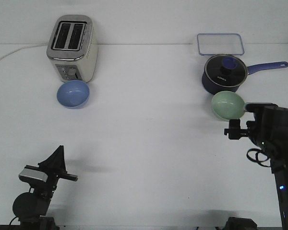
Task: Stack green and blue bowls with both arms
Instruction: 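Move the right gripper forward to the pale green bowl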
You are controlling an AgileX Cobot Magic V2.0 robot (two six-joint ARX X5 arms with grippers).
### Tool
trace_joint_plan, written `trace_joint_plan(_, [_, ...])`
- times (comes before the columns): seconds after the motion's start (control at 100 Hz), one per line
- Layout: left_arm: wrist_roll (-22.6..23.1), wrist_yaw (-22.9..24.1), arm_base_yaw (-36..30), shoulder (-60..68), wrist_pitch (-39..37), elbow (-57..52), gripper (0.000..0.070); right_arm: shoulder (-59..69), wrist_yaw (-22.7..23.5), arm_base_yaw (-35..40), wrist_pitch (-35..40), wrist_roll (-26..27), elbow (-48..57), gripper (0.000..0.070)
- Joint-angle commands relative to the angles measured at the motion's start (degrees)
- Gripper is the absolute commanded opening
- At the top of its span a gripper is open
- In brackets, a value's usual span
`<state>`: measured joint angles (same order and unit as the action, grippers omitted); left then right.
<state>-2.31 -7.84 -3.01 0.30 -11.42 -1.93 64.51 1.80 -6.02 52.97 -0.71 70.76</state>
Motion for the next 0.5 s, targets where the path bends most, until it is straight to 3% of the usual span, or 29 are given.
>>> trace_joint_plan(0.0, [0.1,-0.1,0.0,-0.1,-0.6,1.1,0.001,4.0,0.7,-1.1,-0.9,-1.1,2.6,0.0496])
trace_joint_plan(0.15, [0.1,-0.1,0.0,-0.1,-0.6,1.1,0.001,13.4,2.7,-4.7,-3.0,-2.4,7.1,0.0496])
trace_joint_plan(0.49, [0.1,-0.1,0.0,-0.1,-0.6,1.1,0.001,30.5,2.7,-9.1,-11.1,-5.3,12.7,0.0496])
